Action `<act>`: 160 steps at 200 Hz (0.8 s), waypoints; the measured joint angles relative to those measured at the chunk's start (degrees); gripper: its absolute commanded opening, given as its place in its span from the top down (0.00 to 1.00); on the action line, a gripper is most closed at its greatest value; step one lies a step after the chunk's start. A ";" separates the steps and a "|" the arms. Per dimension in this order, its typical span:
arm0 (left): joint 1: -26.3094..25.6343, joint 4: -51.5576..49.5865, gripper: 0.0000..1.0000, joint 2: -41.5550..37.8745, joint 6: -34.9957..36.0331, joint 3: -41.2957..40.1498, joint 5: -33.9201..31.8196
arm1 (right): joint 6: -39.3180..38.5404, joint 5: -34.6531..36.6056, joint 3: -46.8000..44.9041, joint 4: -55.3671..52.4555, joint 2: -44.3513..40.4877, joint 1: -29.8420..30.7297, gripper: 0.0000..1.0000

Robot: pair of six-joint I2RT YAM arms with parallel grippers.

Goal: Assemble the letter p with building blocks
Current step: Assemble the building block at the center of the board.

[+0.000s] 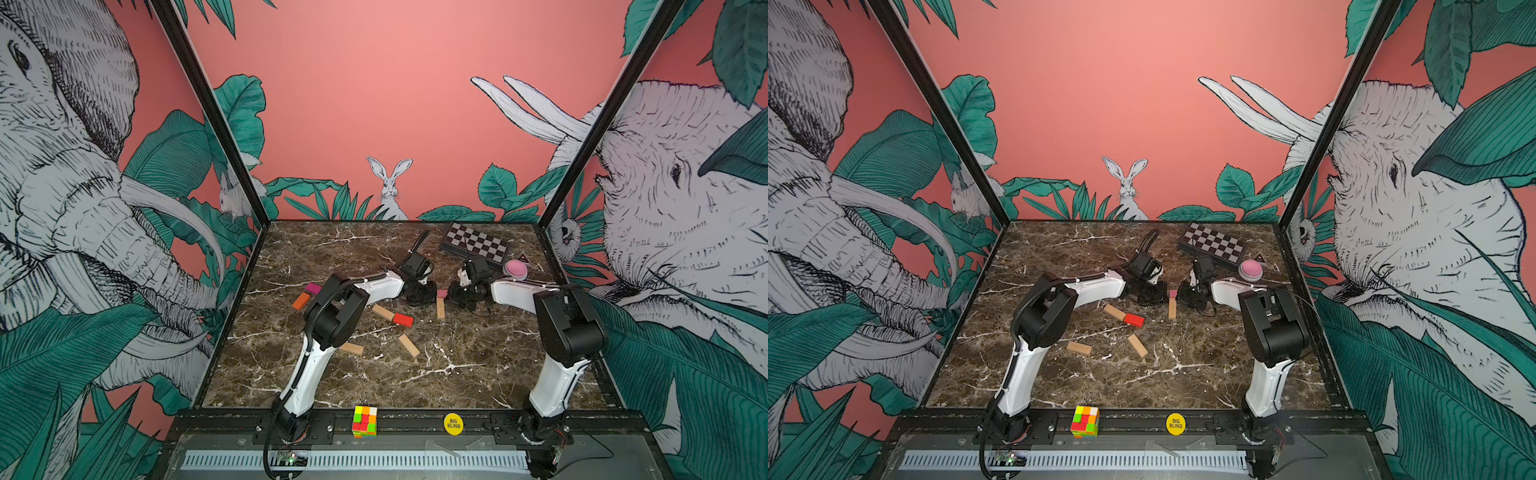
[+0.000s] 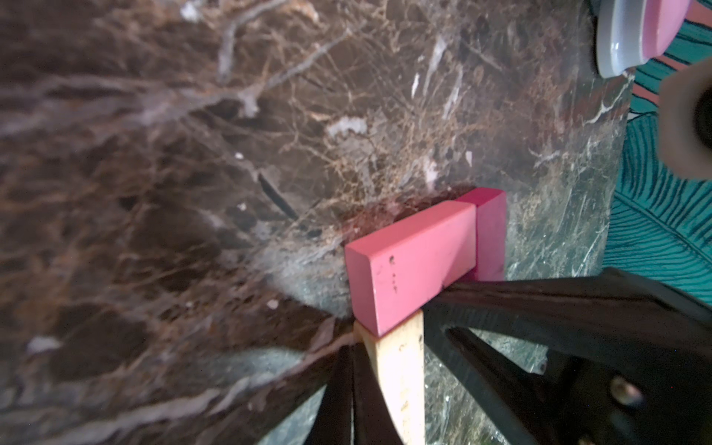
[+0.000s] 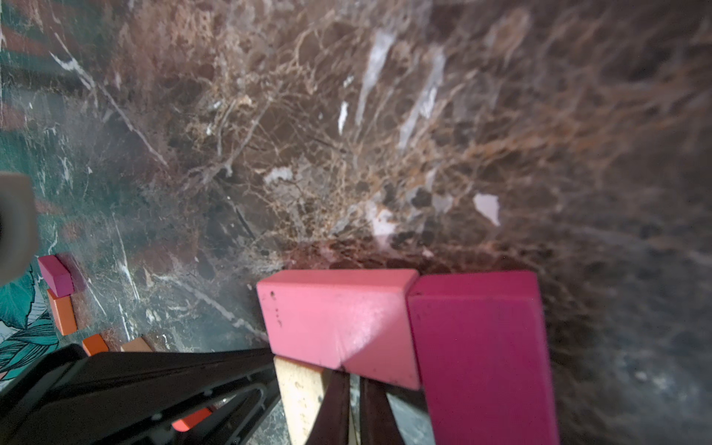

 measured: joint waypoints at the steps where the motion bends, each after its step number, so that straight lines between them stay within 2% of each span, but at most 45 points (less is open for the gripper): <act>1: 0.00 0.02 0.92 -0.02 0.00 -0.02 0.00 | 0.00 0.00 0.00 0.00 0.00 0.00 0.90; 160: -0.81 4.66 0.92 -4.98 -0.20 -9.05 0.15 | 0.72 0.55 -8.68 3.02 -6.34 -0.13 0.90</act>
